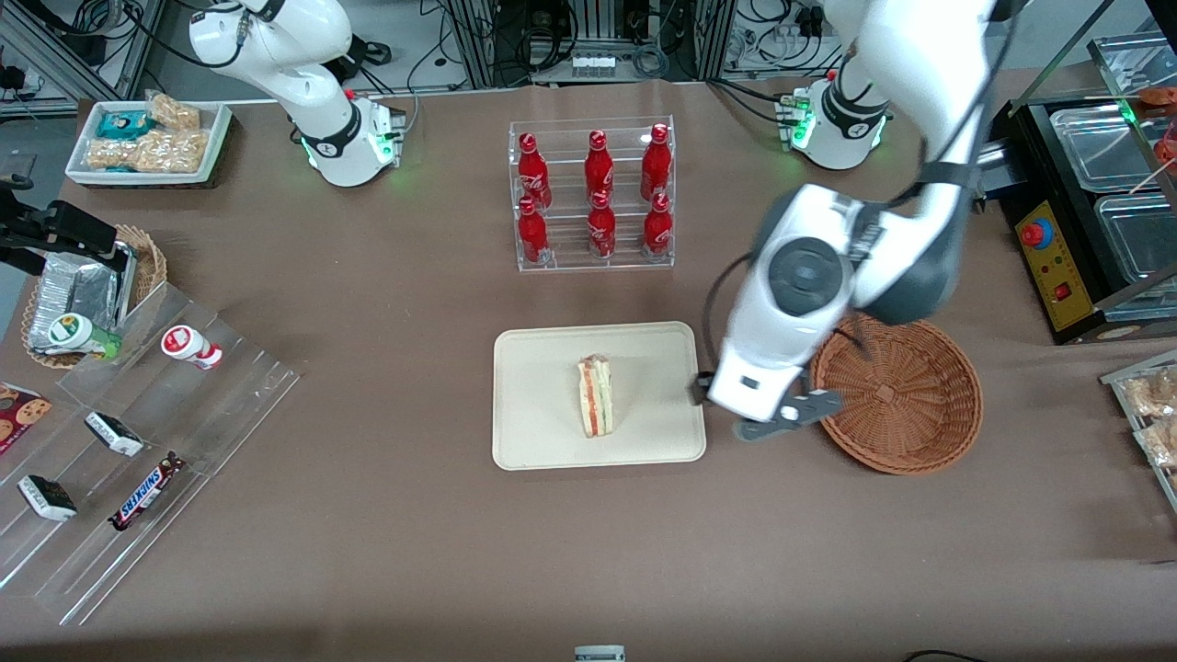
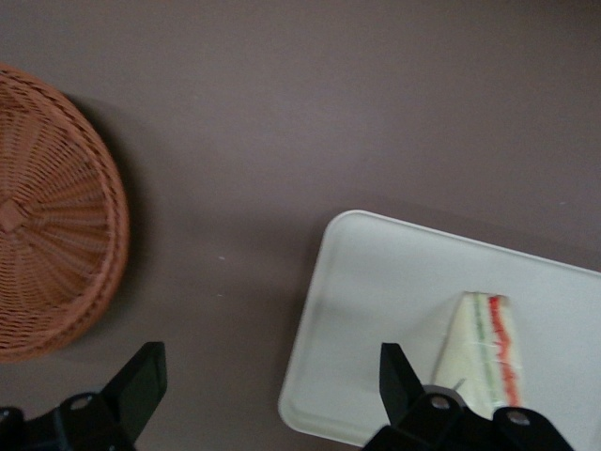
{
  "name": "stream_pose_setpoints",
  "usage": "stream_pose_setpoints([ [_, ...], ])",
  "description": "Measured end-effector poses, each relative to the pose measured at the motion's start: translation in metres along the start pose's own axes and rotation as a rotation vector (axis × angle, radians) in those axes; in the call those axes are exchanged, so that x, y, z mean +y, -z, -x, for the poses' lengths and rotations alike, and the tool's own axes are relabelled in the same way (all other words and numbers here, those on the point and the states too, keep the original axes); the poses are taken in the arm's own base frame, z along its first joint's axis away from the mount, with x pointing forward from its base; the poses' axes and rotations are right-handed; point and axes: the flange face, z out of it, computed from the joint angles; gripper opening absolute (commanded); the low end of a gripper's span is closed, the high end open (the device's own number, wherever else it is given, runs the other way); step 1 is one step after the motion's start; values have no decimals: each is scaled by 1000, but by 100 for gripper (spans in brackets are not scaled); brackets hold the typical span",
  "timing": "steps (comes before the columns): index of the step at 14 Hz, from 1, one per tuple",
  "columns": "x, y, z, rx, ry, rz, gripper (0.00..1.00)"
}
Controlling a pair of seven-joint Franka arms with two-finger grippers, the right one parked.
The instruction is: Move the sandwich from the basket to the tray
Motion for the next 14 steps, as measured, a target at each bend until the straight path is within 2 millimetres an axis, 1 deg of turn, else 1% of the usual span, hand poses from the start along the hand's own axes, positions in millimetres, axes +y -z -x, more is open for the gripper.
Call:
stream_pose_setpoints([
  [1,-31,2,-11,-16,-39,-13,100],
  [3,-96,17,-26,-48,-125,-29,100],
  [5,-156,40,-33,-84,-209,-38,100],
  [7,-203,65,-34,-107,-272,-36,100],
  [8,-222,76,-33,-115,-296,-33,100],
  [9,-237,87,-30,-122,-316,-26,100],
  [12,-265,118,-18,-127,-328,-1,100],
  [14,-279,142,-8,-104,-316,8,100],
])
